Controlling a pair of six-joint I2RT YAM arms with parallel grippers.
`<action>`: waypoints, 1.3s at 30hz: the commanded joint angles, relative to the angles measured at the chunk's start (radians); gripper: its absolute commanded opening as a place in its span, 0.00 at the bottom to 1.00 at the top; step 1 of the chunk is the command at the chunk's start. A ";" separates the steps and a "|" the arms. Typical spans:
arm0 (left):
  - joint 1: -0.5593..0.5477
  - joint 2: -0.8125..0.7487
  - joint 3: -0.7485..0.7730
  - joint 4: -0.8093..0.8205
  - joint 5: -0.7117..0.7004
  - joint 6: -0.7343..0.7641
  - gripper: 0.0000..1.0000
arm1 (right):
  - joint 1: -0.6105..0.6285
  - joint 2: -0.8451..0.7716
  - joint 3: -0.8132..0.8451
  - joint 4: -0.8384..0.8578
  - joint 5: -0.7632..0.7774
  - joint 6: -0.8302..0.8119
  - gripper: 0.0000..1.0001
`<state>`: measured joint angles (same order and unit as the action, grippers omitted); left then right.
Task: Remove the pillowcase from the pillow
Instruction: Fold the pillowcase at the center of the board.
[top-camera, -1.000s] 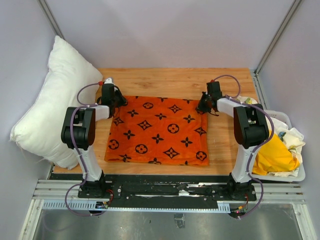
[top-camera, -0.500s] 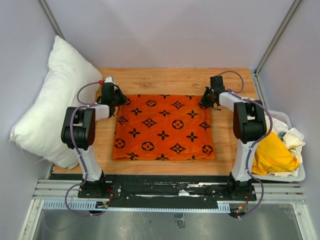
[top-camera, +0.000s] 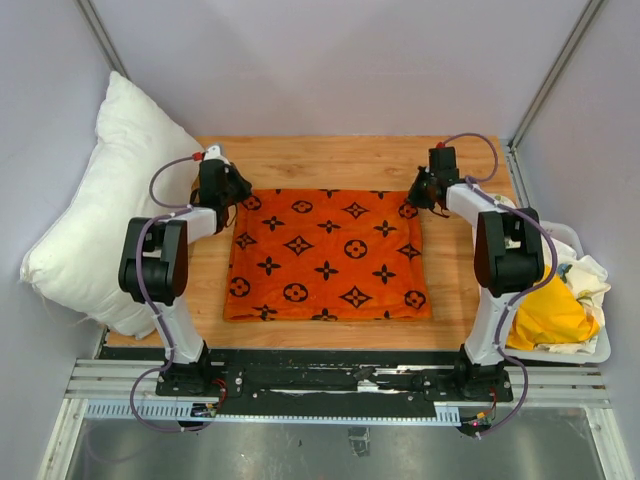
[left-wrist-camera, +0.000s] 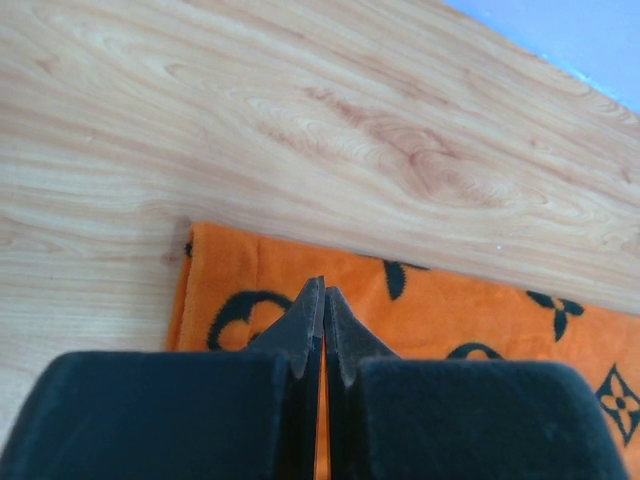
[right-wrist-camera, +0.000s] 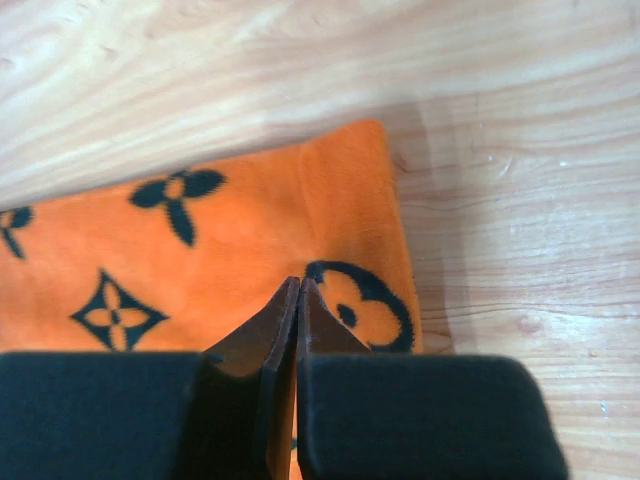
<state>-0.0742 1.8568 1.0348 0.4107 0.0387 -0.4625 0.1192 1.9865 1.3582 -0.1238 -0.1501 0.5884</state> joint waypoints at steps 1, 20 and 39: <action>-0.002 -0.048 0.044 0.014 -0.008 0.057 0.02 | -0.016 -0.102 -0.013 0.044 0.002 -0.069 0.01; 0.013 -0.059 0.052 0.009 0.026 0.153 0.58 | -0.048 -0.138 -0.068 0.101 -0.027 -0.203 0.64; 0.030 -0.050 0.003 0.025 0.135 0.170 0.84 | -0.064 -0.141 -0.100 0.147 0.006 -0.194 0.72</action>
<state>-0.0479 1.8168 1.0653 0.4030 0.1535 -0.2951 0.0647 1.8610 1.2930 -0.0170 -0.1715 0.3996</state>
